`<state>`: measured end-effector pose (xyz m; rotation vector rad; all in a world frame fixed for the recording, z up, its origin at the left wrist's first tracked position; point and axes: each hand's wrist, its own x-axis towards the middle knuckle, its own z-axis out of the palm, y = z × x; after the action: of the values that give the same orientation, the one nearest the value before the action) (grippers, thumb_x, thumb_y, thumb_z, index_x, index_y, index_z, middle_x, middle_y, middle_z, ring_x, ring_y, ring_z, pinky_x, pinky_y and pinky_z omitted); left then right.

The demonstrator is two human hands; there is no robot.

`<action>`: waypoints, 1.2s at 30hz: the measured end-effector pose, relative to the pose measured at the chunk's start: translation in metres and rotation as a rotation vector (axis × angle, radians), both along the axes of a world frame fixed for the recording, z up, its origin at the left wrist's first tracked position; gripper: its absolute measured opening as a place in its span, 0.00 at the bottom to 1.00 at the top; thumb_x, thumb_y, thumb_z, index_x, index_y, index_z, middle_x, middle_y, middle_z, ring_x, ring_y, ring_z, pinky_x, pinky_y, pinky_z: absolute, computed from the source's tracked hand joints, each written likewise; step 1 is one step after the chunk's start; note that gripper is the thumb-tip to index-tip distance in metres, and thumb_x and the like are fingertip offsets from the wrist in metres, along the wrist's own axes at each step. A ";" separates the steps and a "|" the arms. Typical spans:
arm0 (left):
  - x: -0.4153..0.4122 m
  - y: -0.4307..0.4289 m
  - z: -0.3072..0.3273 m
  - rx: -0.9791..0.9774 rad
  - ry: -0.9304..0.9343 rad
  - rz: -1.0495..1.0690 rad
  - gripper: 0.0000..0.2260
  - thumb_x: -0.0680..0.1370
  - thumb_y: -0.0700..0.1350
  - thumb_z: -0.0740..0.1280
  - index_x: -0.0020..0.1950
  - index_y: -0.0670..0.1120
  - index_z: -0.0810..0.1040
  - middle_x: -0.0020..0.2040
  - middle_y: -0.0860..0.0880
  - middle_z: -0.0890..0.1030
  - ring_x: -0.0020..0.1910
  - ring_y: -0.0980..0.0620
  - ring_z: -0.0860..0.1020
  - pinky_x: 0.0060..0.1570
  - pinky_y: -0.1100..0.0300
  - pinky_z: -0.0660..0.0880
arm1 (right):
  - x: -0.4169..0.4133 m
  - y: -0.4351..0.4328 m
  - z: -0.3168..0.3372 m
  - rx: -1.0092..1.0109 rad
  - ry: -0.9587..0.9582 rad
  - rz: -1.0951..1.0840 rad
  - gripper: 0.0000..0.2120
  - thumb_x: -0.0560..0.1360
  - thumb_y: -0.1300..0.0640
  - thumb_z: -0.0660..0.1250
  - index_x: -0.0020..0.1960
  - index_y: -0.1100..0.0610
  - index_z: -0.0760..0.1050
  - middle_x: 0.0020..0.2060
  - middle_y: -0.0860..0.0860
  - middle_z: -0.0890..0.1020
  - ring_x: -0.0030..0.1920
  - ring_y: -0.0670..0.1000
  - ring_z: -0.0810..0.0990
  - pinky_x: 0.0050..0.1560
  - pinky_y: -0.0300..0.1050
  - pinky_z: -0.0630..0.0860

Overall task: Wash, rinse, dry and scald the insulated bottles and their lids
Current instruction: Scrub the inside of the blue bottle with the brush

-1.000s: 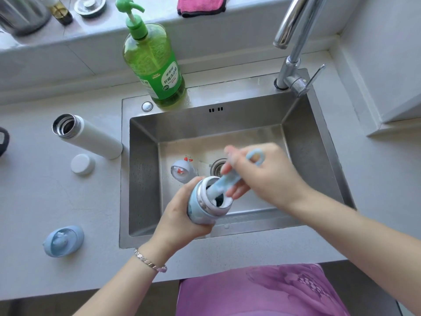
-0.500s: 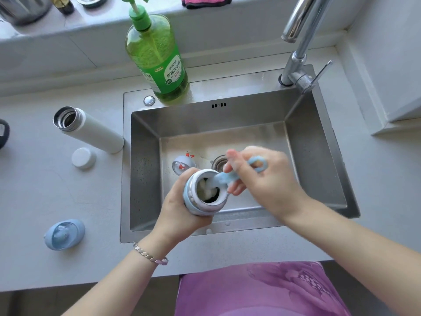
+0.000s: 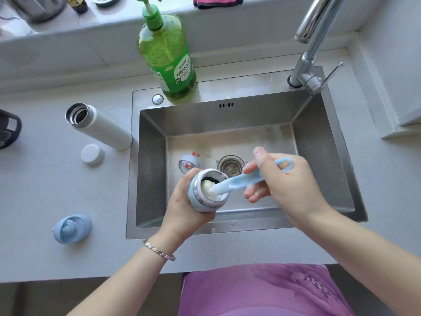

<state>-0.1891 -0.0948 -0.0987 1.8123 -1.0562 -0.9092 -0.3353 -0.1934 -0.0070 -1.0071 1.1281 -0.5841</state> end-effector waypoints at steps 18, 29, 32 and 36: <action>0.009 -0.001 -0.011 -0.147 -0.198 -0.017 0.32 0.58 0.38 0.79 0.57 0.53 0.72 0.51 0.58 0.78 0.50 0.60 0.76 0.52 0.61 0.74 | 0.004 -0.001 0.008 -0.067 0.025 0.088 0.19 0.80 0.57 0.58 0.33 0.63 0.76 0.17 0.54 0.74 0.17 0.49 0.72 0.20 0.36 0.71; 0.007 -0.005 0.002 -0.202 -0.348 -0.191 0.31 0.59 0.45 0.75 0.59 0.53 0.69 0.53 0.67 0.71 0.52 0.67 0.70 0.54 0.67 0.68 | -0.005 0.001 0.000 -0.201 0.159 0.295 0.16 0.78 0.56 0.61 0.35 0.63 0.78 0.21 0.56 0.77 0.21 0.51 0.76 0.27 0.36 0.73; 0.012 0.002 -0.007 -0.142 -0.338 -0.148 0.34 0.57 0.41 0.76 0.59 0.57 0.68 0.54 0.70 0.72 0.52 0.67 0.70 0.55 0.65 0.70 | -0.007 0.005 0.005 -0.305 0.180 0.328 0.15 0.77 0.56 0.63 0.36 0.62 0.79 0.24 0.54 0.77 0.22 0.48 0.77 0.28 0.35 0.74; 0.014 0.004 -0.004 -0.128 -0.328 -0.139 0.33 0.57 0.42 0.74 0.58 0.59 0.68 0.56 0.74 0.69 0.51 0.60 0.72 0.52 0.57 0.73 | -0.008 0.003 0.002 -0.509 0.202 0.360 0.16 0.76 0.54 0.64 0.34 0.61 0.79 0.28 0.53 0.77 0.24 0.47 0.77 0.29 0.39 0.74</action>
<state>-0.1748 -0.0905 -0.1025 1.8354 -1.4272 -0.6178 -0.3434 -0.1904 -0.0047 -1.6993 0.9552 -0.4928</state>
